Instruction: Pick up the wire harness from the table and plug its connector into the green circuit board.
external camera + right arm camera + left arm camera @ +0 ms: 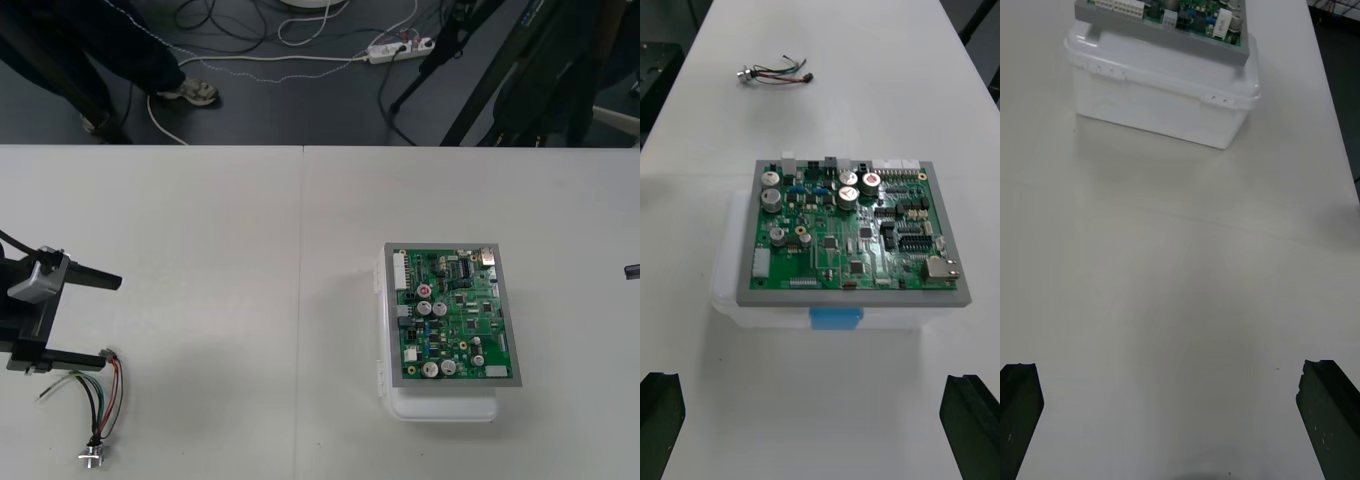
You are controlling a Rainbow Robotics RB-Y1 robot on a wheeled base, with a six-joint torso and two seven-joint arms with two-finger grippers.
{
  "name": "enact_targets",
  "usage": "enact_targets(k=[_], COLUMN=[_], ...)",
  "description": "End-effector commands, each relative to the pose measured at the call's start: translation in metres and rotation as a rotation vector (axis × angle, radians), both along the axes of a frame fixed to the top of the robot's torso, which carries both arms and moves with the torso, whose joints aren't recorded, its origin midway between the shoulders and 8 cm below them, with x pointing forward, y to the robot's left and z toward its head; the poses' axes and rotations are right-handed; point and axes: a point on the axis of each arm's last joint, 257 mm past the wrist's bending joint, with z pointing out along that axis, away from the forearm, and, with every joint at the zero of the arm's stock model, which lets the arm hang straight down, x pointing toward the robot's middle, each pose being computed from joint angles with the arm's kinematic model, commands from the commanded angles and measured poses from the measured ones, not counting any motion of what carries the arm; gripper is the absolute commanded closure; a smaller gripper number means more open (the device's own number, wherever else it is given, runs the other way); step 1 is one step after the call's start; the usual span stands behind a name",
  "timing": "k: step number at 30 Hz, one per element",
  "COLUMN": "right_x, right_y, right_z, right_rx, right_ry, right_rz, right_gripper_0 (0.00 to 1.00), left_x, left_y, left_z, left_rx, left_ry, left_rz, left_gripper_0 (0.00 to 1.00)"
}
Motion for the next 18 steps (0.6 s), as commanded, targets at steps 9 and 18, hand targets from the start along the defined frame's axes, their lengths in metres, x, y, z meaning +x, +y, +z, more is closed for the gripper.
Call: enact_targets(k=[9, 18], right_x=[-0.032, -0.033], right_y=[0.031, 0.045], right_z=[0.020, 0.034], right_rx=[0.136, 0.257], right_ry=[0.058, 0.049], right_rz=[0.057, 0.056], right_gripper_0=[0.00, 0.00], left_x=[-0.040, -0.054], left_y=[0.011, 0.026], left_z=[-0.027, -0.047], left_rx=[0.087, 0.200], left_ry=[0.150, 0.152], left_rz=[0.192, 0.330], left_gripper_0=[0.00, 0.00])
